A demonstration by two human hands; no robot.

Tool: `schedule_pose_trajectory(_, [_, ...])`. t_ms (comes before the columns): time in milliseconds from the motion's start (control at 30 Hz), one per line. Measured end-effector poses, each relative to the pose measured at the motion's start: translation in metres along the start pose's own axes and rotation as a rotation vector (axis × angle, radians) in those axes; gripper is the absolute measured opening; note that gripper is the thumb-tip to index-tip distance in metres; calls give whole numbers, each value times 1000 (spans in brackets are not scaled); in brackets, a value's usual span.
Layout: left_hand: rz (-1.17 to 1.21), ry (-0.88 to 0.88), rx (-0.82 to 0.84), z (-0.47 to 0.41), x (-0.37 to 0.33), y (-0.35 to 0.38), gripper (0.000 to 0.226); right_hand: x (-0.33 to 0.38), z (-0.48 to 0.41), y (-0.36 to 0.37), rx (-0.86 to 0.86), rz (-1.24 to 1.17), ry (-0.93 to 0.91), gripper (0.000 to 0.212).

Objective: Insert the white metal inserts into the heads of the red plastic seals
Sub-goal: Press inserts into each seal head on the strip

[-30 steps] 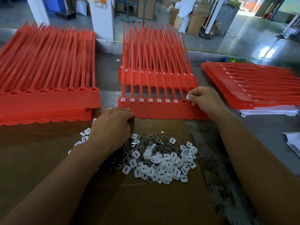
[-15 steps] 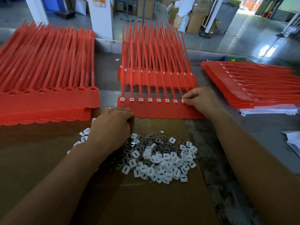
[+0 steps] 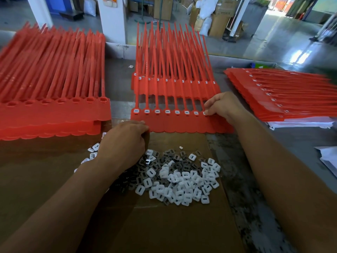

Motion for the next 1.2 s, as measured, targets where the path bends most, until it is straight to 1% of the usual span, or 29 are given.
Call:
schedule_pose_trajectory(133, [-3, 6, -2, 0, 0, -1, 40, 5, 0, 0, 0, 67, 13, 29])
schedule_pose_trajectory(300, [-9, 16, -3, 1, -1, -1, 39, -2, 3, 1, -13, 83, -37, 23])
schedule_pose_trajectory(400, [-8, 16, -8, 1, -2, -1, 39, -9, 8, 1, -8, -2, -106, 22])
schedule_pose_trajectory(500, [-10, 16, -1, 1, -2, -1, 40, -12, 12, 0, 8, -76, -120, 23])
schedule_pose_trajectory(667, [-4, 5, 5, 1, -2, -2, 42, -10, 18, 0, 16, -67, -114, 21])
schedule_pose_trajectory(867, [0, -3, 12, 1, -2, -2, 42, -8, 30, -3, -10, -73, -196, 16])
schedule_pose_trajectory(1000, [-11, 11, 13, 2, -2, -1, 41, -14, 42, -13, -55, -45, -154, 10])
schedule_pose_trajectory(1067, [-15, 12, 13, 1, -2, -1, 41, -14, 51, -14, 30, 26, -147, 7])
schedule_pose_trajectory(1200, [-15, 1, 17, 0, -2, -2, 42, -2, 77, 0, 309, 176, -243, 13])
Point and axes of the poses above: each hand's wrist, its own z-axis away from the middle knuckle, its own y-axis out of the palm, x = y × z, the point moved 4 cm from there along -z, towards the middle knuckle, and after that the axes turned 11 degrees about x, right-handed, at the moved point
